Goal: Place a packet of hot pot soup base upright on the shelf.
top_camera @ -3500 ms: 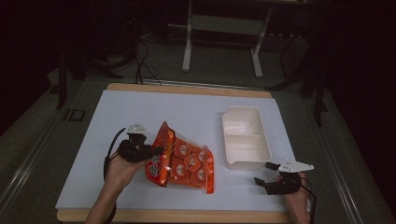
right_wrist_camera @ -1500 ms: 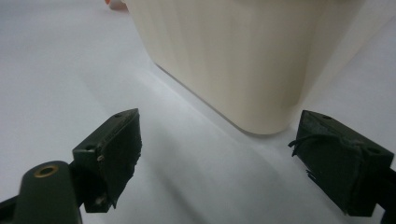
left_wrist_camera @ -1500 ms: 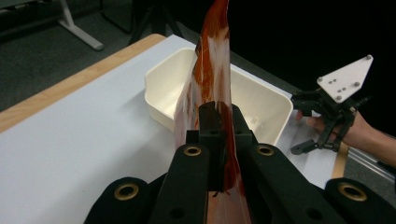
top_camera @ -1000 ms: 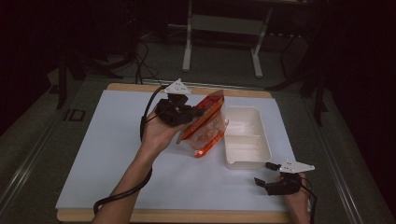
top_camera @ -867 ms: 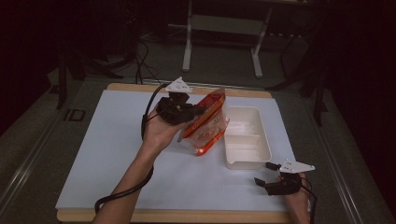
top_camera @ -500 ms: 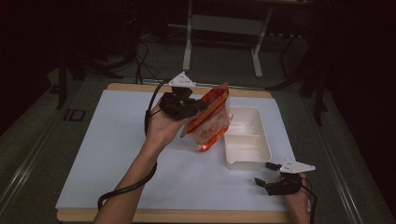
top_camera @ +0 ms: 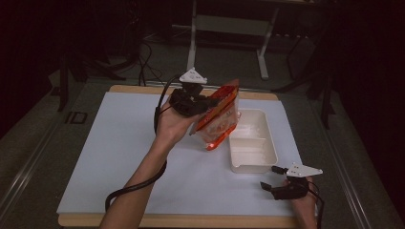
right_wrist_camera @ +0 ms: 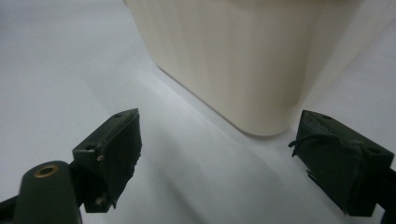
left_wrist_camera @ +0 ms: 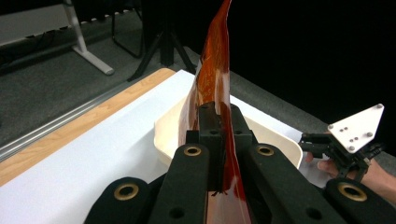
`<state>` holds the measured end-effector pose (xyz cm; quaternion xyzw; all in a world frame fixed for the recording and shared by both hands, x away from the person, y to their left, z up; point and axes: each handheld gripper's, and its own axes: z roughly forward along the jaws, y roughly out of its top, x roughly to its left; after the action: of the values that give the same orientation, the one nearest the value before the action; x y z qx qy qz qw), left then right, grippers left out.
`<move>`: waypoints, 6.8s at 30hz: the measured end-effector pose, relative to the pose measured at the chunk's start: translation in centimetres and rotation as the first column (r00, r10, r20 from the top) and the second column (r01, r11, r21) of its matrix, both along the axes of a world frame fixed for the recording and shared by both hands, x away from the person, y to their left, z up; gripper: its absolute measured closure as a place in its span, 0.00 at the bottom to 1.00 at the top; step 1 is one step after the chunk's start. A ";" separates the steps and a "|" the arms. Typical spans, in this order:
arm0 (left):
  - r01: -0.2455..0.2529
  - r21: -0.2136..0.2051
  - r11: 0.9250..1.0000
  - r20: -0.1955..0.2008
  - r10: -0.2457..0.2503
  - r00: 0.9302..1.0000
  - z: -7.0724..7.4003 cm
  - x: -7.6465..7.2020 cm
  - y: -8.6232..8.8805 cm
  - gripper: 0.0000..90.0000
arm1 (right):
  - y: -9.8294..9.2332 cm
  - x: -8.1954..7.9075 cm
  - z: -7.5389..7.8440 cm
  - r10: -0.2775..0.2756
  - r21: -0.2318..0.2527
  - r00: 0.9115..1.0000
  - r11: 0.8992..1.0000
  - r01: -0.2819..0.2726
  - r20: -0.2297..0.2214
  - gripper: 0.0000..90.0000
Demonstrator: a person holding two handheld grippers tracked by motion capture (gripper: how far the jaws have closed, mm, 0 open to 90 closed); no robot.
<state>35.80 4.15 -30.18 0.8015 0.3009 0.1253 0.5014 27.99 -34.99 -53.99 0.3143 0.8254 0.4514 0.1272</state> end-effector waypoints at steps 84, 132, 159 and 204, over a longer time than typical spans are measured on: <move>-0.009 -0.056 0.998 0.022 0.010 1.000 1.2 6.1 -6.4 1.00 | -0.2 0.0 0.0 0.011 0.021 1.000 1.000 -0.011 0.000 0.16; 0.018 0.029 0.999 -0.079 -0.016 0.997 1.0 9.6 -11.0 1.00 | -0.6 0.0 0.1 0.010 0.047 1.000 0.999 -0.009 -0.007 0.16; 0.051 0.142 0.989 -0.234 -0.017 0.972 -1.2 13.4 -15.2 0.99 | -0.8 0.2 0.0 0.010 0.074 1.000 0.997 -0.008 -0.026 0.16; 0.034 0.081 0.996 -0.249 -0.013 0.968 -2.3 12.5 -14.1 0.75 | -0.8 0.3 0.0 0.014 0.071 0.999 0.997 -0.012 -0.032 0.16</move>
<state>48.26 -9.95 -32.50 0.8350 0.3460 0.0307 0.4267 28.26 -35.78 -53.98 0.3203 0.8130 0.4759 0.0997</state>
